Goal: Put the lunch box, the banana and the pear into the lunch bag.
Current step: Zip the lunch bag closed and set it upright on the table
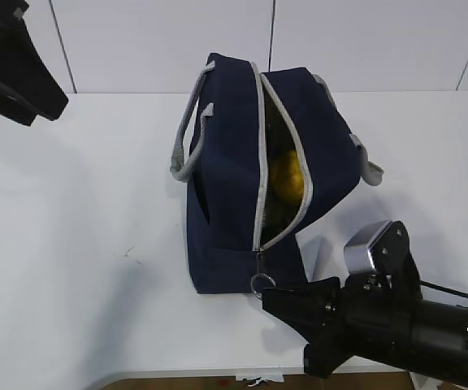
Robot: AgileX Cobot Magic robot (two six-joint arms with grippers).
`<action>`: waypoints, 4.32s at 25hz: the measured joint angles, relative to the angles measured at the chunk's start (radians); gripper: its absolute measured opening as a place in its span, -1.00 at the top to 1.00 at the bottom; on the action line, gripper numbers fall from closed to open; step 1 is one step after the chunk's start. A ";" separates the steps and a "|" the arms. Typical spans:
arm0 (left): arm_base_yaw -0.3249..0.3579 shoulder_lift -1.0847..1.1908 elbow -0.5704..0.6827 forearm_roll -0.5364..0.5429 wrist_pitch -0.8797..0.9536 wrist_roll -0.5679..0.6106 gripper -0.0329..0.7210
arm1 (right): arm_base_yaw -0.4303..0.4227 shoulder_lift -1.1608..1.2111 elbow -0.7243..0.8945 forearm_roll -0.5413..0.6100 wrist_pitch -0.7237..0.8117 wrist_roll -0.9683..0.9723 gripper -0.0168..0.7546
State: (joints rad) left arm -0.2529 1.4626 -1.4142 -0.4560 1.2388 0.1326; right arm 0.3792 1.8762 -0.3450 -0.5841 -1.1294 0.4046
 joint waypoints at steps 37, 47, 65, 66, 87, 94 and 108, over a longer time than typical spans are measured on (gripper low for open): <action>0.000 0.000 0.000 -0.029 0.000 0.000 0.13 | 0.000 -0.469 -0.184 -0.075 0.396 0.115 0.95; 0.000 0.000 0.000 -0.029 0.000 0.000 0.13 | 0.000 -0.475 -0.320 -0.130 0.510 0.193 0.95; -0.173 0.000 0.000 0.030 -0.009 0.000 0.13 | 0.000 -0.475 -0.530 -0.180 0.749 0.449 0.95; -0.187 0.000 0.000 0.034 -0.019 0.000 0.13 | 0.000 -0.475 -0.530 -0.187 0.753 0.459 0.95; -0.324 0.024 0.088 0.061 -0.344 0.000 0.09 | 0.000 -0.467 -0.604 -0.219 0.811 0.652 0.95; -0.369 0.099 0.089 0.058 -0.390 0.000 0.08 | 0.000 -0.460 -0.604 -0.269 0.811 0.669 0.95; -0.387 0.109 0.090 0.058 -0.538 0.000 0.08 | 0.000 -0.458 -0.623 -0.289 0.828 0.737 0.95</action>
State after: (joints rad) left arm -0.6399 1.5712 -1.3243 -0.3983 0.7004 0.1326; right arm 0.3792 1.4185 -0.9678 -0.8734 -0.3010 1.1411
